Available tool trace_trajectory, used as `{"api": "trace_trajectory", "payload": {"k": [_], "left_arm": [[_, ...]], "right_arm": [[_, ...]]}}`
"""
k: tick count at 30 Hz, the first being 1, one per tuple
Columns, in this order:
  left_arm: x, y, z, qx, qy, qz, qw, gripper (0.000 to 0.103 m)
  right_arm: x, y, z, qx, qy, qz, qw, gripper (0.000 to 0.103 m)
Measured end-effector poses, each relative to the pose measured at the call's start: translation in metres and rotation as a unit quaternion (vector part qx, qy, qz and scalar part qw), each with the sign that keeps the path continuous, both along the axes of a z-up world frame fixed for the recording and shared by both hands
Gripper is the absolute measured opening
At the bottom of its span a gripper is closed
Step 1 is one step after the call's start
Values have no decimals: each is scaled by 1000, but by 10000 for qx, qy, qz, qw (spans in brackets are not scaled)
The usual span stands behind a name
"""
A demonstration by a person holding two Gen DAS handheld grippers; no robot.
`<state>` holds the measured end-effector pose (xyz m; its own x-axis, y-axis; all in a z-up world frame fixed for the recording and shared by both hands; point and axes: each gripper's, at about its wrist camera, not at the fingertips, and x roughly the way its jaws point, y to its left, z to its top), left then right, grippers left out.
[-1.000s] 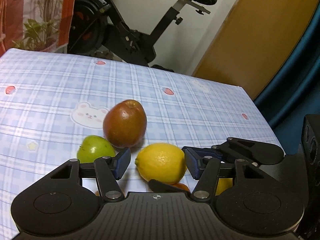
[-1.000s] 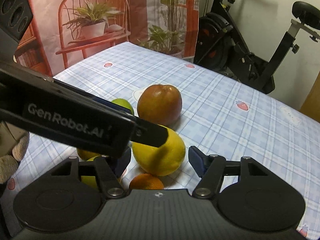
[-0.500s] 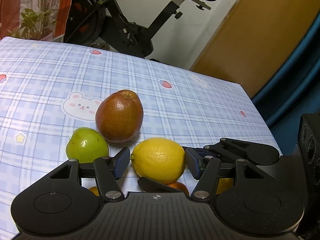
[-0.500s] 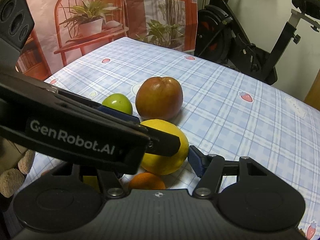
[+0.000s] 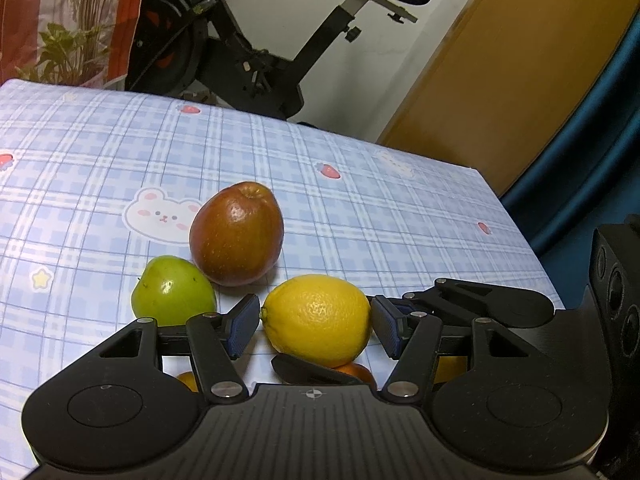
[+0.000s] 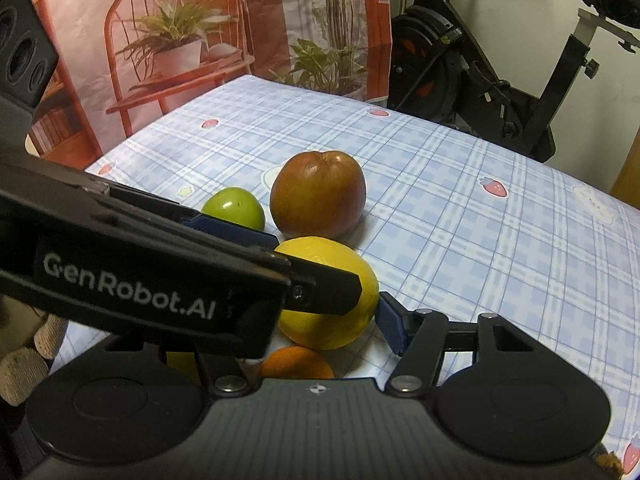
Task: Organize fruits
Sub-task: 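Close the left gripper around the yellow lemon, then carry the lemon onto the cream plate and open the left gripper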
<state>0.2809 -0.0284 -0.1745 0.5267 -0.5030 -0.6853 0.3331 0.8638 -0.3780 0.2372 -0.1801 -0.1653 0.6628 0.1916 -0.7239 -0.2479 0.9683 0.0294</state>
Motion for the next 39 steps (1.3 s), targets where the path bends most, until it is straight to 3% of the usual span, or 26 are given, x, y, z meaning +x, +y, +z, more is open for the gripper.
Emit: {"api": "trace_trajectory", "payload": {"k": [18,28,39], "left_arm": [[-44,-18,37,191,-601,-299,9976,63],[-79,-44,59,474,-1049,-688,9910,63],[-110,-71,60,655,-1134,-960,9867,64]], "right_arm": [[-51,-5,31,169,-591,-234,9978,63],[-98,-15,46,344,-1063,-544,9922,63],[-143,-33,50,549,-1278,-830,9868,63]]}}
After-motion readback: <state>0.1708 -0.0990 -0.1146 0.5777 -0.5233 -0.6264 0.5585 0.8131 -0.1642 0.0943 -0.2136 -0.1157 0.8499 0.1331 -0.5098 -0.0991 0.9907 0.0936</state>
